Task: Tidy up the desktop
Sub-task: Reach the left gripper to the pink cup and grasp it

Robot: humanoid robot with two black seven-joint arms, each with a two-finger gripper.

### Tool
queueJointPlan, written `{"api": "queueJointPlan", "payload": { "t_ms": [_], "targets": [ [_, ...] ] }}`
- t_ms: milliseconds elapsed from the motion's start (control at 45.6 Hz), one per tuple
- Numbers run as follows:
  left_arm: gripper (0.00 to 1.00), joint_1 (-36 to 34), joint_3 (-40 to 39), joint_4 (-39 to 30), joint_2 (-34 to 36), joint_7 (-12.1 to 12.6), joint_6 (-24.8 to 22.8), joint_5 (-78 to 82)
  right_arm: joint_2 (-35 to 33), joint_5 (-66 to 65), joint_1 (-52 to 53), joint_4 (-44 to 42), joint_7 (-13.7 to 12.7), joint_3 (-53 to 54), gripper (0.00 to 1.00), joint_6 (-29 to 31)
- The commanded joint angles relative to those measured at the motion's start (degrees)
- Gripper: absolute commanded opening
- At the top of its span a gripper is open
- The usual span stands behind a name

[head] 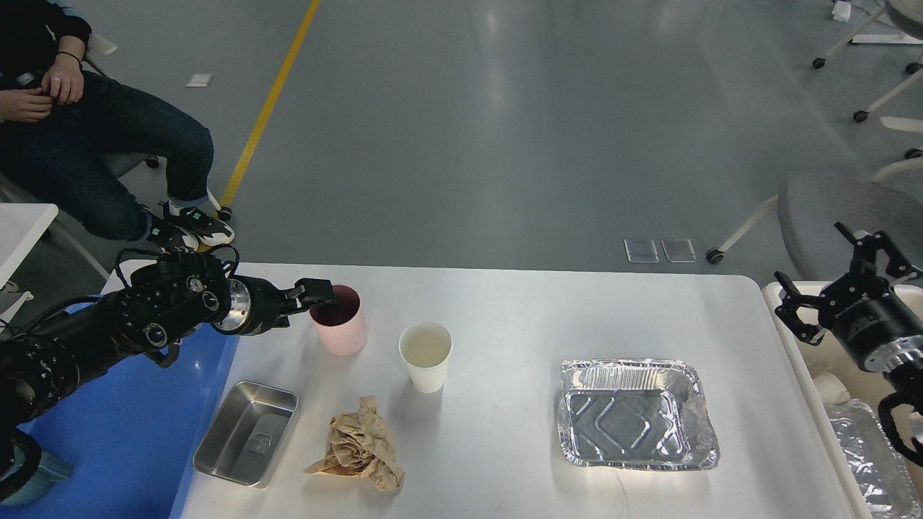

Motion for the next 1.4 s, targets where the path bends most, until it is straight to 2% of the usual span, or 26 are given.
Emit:
{"api": "queueJointPlan", "payload": {
  "t_ms": [0,88,198,483,571,614,702,812,1009,1207,1383],
  "targets": [
    [0.97,0.1,0.0,0.0,-0.2,0.1,0.1,-0.3,0.0,0.0,0.0,0.0,0.0,0.0,1.0,0.0],
    [0.97,0.1,0.0,0.0,-0.2,0.3,0.1,-0.2,0.0,0.0,-0.1,0.0,0.0,0.0,1.0,0.0],
    [0.91,0.1,0.0,0.0,-0.3,0.8,0.2,-0.1,0.0,0.0,-0.1,0.0,0.0,0.0,1.0,0.0],
    [0.56,0.2,0.8,0.0,-0.3,2.0,-0.1,0.6,0.0,0.0,-0.4,0.0,0.0,0.1,1.0,0.0],
    [0.48,0.3,1.1,0.0,-0.3,2.1,0.1,0.8,0.0,0.0,-0.4,0.0,0.0,0.1,1.0,0.0],
    [0.35,0.2,1.1,0.1,-0.3,2.2,0.5,0.8,0.0,0.0,-0.4,0.0,0.0,0.0,1.0,0.0],
    [0.34,0.3,1.0,0.8,-1.4,2.6,1.2,0.8,0.0,0.0,-0.4,0.0,0.0,0.0,1.0,0.0],
    [0.26,0.5,1.0,0.9,-1.4,2.6,1.0,0.8,0.0,0.0,-0.4,0.0,0.0,0.1,1.0,0.0],
    [0.0,0.2,1.0,0.8,-1.4,3.3,0.1,0.8,-0.1,0.0,-0.4,0.4,0.0,0.1,1.0,0.0],
    [0.0,-0.1,1.0,0.8,-1.4,3.7,0.1,0.8,-0.1,0.0,-0.8,0.4,0.0,0.2,1.0,0.0],
    [0.0,-0.4,1.0,0.7,-0.3,3.0,-0.2,0.8,-0.1,0.0,-1.0,0.4,0.0,0.2,1.0,0.0]
  ]
}}
